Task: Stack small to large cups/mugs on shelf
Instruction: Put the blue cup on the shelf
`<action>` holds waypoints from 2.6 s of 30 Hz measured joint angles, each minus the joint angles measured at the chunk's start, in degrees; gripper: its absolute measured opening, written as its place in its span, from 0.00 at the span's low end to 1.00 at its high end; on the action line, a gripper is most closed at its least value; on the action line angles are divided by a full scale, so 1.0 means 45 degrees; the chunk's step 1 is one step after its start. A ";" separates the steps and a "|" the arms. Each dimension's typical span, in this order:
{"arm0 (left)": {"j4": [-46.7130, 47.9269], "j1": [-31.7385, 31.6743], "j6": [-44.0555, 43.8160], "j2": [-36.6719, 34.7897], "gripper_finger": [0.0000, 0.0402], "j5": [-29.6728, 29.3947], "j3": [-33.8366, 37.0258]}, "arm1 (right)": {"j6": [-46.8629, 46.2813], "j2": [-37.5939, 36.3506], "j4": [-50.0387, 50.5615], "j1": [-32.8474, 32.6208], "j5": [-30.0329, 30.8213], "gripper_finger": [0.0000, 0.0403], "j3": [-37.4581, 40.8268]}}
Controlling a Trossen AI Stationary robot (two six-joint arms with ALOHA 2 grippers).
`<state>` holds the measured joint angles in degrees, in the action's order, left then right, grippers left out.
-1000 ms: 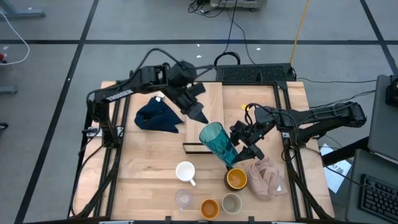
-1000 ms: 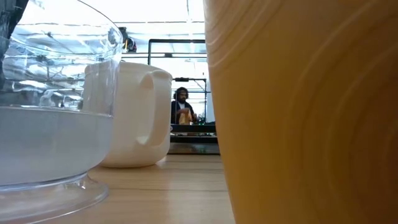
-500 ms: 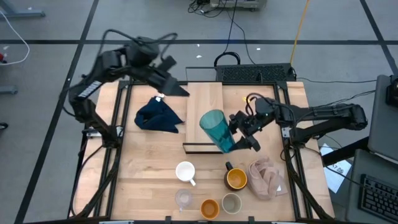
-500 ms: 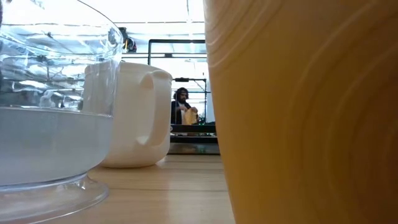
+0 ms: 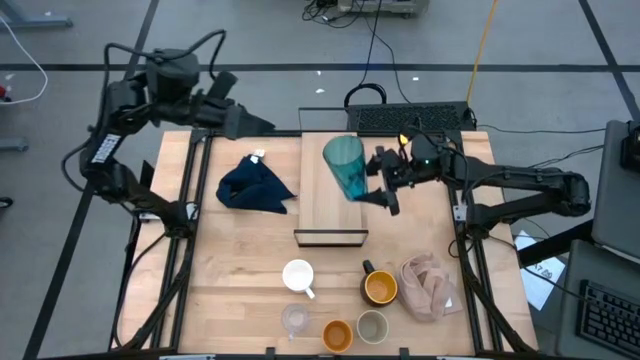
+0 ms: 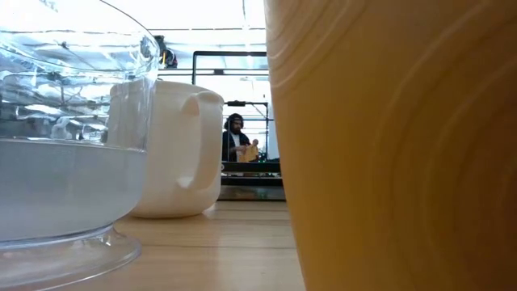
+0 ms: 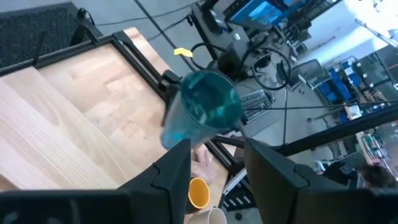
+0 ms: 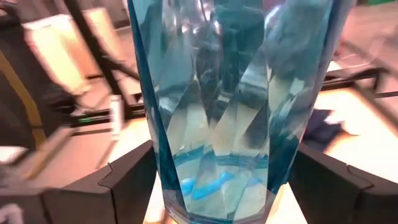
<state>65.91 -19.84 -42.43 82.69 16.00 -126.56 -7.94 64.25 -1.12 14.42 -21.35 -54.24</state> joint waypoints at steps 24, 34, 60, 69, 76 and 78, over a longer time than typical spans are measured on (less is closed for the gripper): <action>-0.0300 -0.0003 0.1374 -0.0589 0.37 -0.0307 0.0019 | 0.0324 0.0010 -0.4616 0.2481 0.3789 0.75 0.2727; -0.1393 -0.0005 0.1390 -0.0989 0.37 -0.0343 0.0019 | 0.0314 0.0241 -0.6415 0.2641 0.4696 0.75 0.5010; -0.1877 0.0688 0.0392 -0.1068 0.37 -0.0590 0.0015 | 0.1452 0.5744 -1.1746 0.3234 0.4349 0.75 0.5493; -0.2356 0.0991 0.0242 -0.1063 0.37 -0.0668 0.0015 | 0.1289 0.7095 -1.2832 0.3933 0.4095 0.75 0.5481; -0.2339 0.1169 0.0203 -0.1063 0.37 -0.0903 0.0015 | 0.1244 0.7717 -1.2918 0.4098 0.4060 0.75 0.5345; -0.2336 0.1222 0.0145 -0.1063 0.37 -0.0906 0.0015 | 0.1201 0.7962 -1.2948 0.4113 0.4024 0.75 0.5141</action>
<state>55.40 -14.33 -41.78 77.91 11.92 -126.50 -2.53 100.08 -59.39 32.93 -3.25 -31.10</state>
